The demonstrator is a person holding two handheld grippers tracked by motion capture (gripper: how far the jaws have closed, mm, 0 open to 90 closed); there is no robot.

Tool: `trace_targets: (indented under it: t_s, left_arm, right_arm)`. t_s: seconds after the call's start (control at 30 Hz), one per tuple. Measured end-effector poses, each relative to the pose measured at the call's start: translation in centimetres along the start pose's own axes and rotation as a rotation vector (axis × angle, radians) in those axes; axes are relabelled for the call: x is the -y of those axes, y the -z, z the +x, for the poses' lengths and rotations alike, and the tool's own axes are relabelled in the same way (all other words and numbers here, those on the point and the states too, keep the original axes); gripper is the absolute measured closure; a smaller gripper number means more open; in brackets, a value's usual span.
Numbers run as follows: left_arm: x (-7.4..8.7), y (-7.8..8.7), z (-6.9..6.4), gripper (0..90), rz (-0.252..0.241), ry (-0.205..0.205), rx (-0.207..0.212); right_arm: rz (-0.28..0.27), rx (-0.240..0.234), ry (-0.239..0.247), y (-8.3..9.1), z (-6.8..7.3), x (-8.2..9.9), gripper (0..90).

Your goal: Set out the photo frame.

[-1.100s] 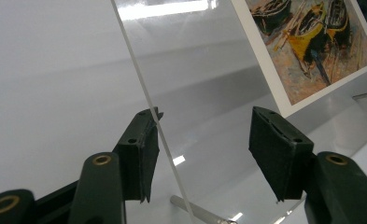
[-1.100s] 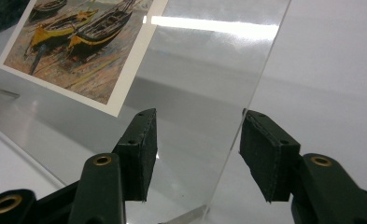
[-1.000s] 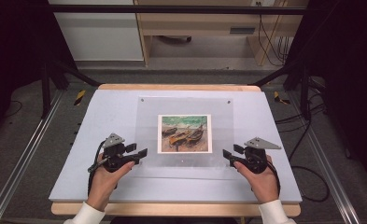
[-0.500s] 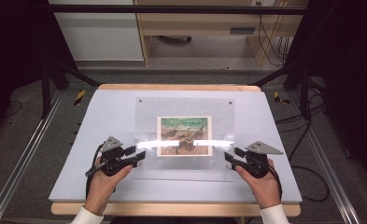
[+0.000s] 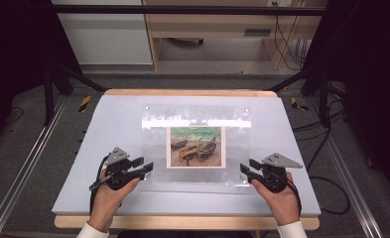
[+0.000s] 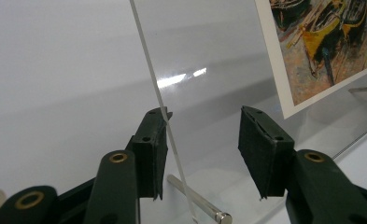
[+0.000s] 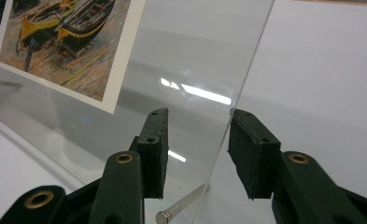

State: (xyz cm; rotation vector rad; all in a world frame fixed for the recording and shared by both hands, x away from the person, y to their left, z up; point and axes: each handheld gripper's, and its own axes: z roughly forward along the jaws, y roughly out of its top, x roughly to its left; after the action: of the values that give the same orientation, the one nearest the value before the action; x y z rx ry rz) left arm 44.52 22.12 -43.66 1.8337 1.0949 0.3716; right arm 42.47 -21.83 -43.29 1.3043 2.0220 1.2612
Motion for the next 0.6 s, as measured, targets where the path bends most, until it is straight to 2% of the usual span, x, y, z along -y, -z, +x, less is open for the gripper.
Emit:
trace_targets:
  t_s: [0.6]
  left_arm:
    - [0.3,0.47,-0.23,55.2,0.004,-0.006,-0.005]
  right_arm:
    - [0.002,0.003,0.006,0.56,0.24,0.34,62.7]
